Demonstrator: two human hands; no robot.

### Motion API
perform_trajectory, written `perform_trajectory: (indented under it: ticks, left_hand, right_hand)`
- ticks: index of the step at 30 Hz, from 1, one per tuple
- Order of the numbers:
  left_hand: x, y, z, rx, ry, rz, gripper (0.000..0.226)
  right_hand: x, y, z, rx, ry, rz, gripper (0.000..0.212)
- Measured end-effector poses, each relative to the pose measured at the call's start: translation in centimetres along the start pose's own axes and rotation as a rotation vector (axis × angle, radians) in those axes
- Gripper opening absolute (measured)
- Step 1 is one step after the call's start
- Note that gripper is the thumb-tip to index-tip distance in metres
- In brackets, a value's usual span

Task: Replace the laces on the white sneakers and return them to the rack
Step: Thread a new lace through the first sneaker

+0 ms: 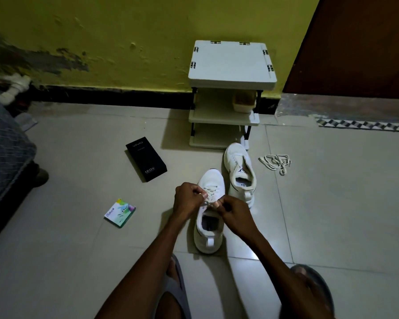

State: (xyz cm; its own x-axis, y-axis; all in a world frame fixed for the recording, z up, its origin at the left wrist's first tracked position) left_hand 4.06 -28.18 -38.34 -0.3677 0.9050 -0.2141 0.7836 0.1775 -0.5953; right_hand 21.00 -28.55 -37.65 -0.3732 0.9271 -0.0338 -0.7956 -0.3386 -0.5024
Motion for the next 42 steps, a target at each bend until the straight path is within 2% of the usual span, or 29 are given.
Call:
perform_trajectory:
  ticks: [4,9,12,15,18,21,24,25,28,31,33,36,39,42]
  left_hand:
    - [-0.3,0.2,0.6,0.036,-0.039,-0.033,0.010]
    - [-0.5,0.3,0.3,0.063,-0.078,-0.048,0.011]
    - [-0.7,0.3,0.2,0.098,-0.114,-0.099,0.013]
    - [-0.5,0.0,0.6,0.156,-0.133,-0.170,0.024]
    - [-0.4,-0.1,0.6,0.232,-0.149,-0.165,0.028]
    - [0.0,0.1,0.4,0.228,-0.162,-0.089,0.029]
    - [0.6,0.2,0.8,0.164,-0.166,0.019,0.030]
    - [0.7,0.3,0.9,0.135,-0.150,0.034,0.031]
    - [0.6,0.5,1.3,0.146,-0.124,0.046,0.026]
    - [0.1,1.0,1.3,0.195,-0.112,0.034,0.018]
    - [-0.1,1.1,1.3,0.255,-0.101,-0.017,0.023]
    - [-0.1,1.3,1.2,0.346,-0.017,-0.091,0.028]
    - [-0.1,1.5,0.8,0.490,0.036,-0.151,0.027]
    - [-0.2,1.6,0.8,0.565,0.067,-0.192,0.026]
  right_hand:
    - [-0.4,-1.0,-0.3,0.186,0.183,0.053,0.038]
    - [-1.0,-0.5,0.5,0.282,0.237,-0.007,0.045]
    - [-1.1,0.1,0.4,0.238,0.266,-0.052,0.050]
    - [-1.1,0.2,0.1,0.145,0.360,-0.028,0.051]
    - [-0.9,-0.3,0.8,0.098,0.458,0.090,0.049]
    - [-0.7,-0.9,1.6,0.012,0.455,0.168,0.045]
    - [-0.4,-1.9,2.0,0.075,0.359,0.028,0.042]
    - [-0.3,-2.3,2.3,0.188,0.328,-0.011,0.037]
    - [0.5,-1.7,3.1,0.555,0.309,0.022,0.032]
    - [0.9,-0.4,2.6,0.758,0.428,-0.065,0.028]
    - [0.7,0.3,2.3,0.870,0.566,-0.150,0.029]
    - [0.0,1.0,1.9,0.796,0.685,-0.232,0.033]
    - [-0.3,1.4,1.3,0.626,0.643,-0.236,0.032]
    - [-0.4,1.5,0.5,0.614,0.642,-0.242,0.029]
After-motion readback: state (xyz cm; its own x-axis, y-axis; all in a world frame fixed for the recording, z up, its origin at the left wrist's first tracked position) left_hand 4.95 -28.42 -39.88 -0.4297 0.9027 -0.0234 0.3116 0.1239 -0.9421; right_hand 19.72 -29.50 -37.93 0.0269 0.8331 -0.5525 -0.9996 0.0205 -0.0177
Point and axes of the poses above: each hand's wrist, its own x-axis towards the middle knuckle, its own y-axis out of the palm, z = x × y, the point moved 2 cm from there along x, towards the middle knuckle, and after that the axes turned 1 degree about x, right-handed, at the moved point
